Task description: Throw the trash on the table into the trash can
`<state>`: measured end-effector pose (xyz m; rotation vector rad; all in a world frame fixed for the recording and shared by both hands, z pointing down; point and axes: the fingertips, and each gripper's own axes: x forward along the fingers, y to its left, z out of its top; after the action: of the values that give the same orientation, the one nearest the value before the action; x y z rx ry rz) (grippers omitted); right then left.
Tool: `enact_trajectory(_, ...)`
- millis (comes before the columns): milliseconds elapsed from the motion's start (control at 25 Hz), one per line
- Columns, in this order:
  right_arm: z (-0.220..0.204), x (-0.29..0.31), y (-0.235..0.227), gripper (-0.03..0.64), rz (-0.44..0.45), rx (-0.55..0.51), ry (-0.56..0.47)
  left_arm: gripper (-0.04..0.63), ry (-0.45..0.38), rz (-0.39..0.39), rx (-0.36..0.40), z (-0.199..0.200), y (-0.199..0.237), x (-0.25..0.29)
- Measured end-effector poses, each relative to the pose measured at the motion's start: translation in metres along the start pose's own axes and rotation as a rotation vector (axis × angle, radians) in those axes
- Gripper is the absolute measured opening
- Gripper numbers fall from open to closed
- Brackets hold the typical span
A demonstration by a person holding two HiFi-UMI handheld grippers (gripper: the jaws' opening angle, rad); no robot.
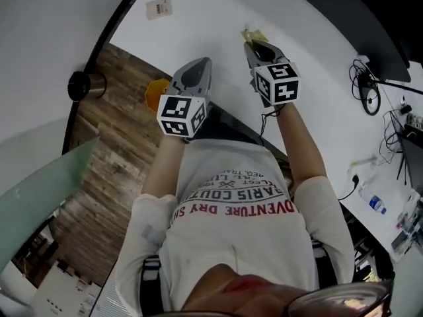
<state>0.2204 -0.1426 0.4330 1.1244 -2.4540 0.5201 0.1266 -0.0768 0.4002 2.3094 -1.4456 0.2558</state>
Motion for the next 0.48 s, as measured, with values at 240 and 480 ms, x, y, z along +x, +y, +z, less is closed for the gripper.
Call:
enact_trajectory(240, 0.005, 0.074, 0.148, 0.044, 0.261, -0.100, 0.050, 0.023, -0.041, 0.257, -0.113, -0.029, 0.107, -0.108)
enact_trajectory(480, -0.026, 0.149, 0.298, 0.044, 0.506, -0.187, 0.155, 0.023, -0.052, 0.506, -0.275, -0.089, 0.211, -0.213)
